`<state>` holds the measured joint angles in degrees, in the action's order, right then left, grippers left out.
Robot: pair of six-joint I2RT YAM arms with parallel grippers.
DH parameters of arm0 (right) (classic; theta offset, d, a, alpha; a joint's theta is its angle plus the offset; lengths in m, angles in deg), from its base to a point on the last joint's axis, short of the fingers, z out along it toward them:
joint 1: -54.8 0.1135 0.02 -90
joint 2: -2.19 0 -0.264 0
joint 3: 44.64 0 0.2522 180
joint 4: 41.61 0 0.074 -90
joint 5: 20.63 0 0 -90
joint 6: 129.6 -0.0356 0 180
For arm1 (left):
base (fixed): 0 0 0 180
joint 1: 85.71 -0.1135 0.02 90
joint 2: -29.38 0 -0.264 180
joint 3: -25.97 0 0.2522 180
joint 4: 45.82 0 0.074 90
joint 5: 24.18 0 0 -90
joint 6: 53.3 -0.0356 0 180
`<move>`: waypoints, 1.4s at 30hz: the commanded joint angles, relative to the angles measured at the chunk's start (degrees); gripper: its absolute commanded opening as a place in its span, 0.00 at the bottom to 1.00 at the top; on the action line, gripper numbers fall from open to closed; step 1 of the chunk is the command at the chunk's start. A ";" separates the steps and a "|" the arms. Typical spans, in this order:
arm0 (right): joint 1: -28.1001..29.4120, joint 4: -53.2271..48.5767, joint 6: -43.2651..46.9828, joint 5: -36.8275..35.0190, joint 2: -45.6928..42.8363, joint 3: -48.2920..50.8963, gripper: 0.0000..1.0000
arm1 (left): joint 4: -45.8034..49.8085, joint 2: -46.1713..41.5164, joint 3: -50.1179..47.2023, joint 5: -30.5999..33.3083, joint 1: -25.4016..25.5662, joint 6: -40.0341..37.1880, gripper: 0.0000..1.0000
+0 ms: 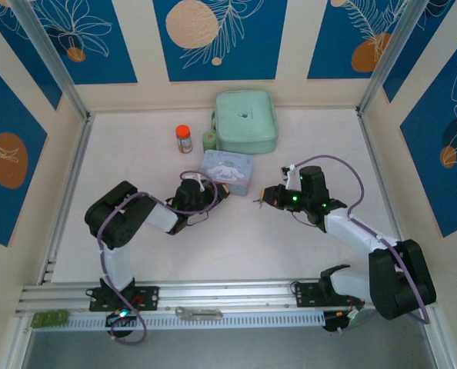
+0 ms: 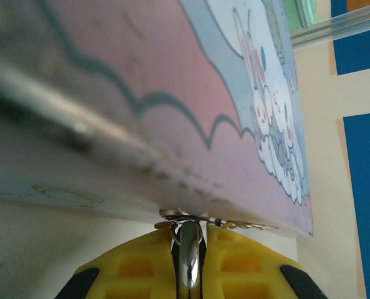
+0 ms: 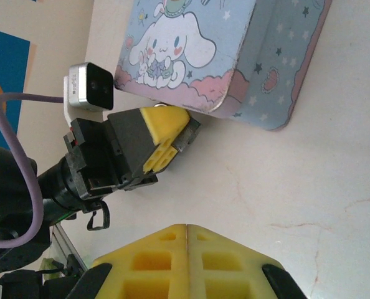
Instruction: Unlock the padlock with the key
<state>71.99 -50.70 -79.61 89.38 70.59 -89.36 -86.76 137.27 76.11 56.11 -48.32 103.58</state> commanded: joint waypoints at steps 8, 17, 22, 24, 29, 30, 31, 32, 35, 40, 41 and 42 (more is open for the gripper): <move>0.23 -3.93 2.00 -0.55 -2.66 -2.17 0.00 | 0.69 -2.90 1.52 0.35 0.40 -2.86 0.00; 0.28 -5.98 1.54 -0.08 -1.96 -3.31 0.00 | 0.52 -4.56 0.43 1.47 0.40 -3.21 0.00; 0.39 -5.72 0.68 -0.69 -2.24 -3.40 0.00 | -0.76 -3.86 -0.16 1.03 0.35 -2.51 0.00; 0.47 -5.98 0.76 -0.68 -2.39 -3.62 0.00 | -0.85 -3.75 0.09 0.78 0.36 -2.57 0.00; 0.56 -6.78 1.14 -1.14 -2.44 -3.68 0.00 | -0.93 -3.48 0.21 0.86 0.40 -2.68 0.00; 0.54 -6.64 1.15 -1.03 -2.33 -3.71 0.00 | -0.94 -3.57 0.20 0.75 0.39 -2.73 0.00; 0.56 -6.61 1.16 -1.02 -2.23 -3.75 0.00 | -0.74 -3.73 0.13 0.75 0.36 -2.84 0.00; 0.56 -6.42 1.16 -1.03 -2.14 -3.59 0.00 | -0.68 -3.90 -0.05 0.94 0.35 -2.88 0.00; 0.59 -5.66 0.82 -0.94 -1.79 -3.34 0.00 | -0.47 -4.44 -0.74 1.18 0.32 -2.98 0.00; 0.81 -4.54 -0.85 -1.10 -1.78 -3.09 0.00 | 0.23 -5.29 -0.86 1.36 0.36 -2.65 0.00; 0.92 -4.19 -1.45 -1.36 -1.91 -2.83 0.00 | 0.19 -5.41 -1.02 1.45 0.32 -2.46 0.00; 0.99 -3.20 -2.30 -1.92 -2.12 -2.17 0.00 | 0.08 -5.50 -1.04 1.61 0.26 -2.26 0.00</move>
<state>72.49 -55.80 -79.70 88.55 69.04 -91.42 -83.52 134.30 75.35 56.92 -48.30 101.50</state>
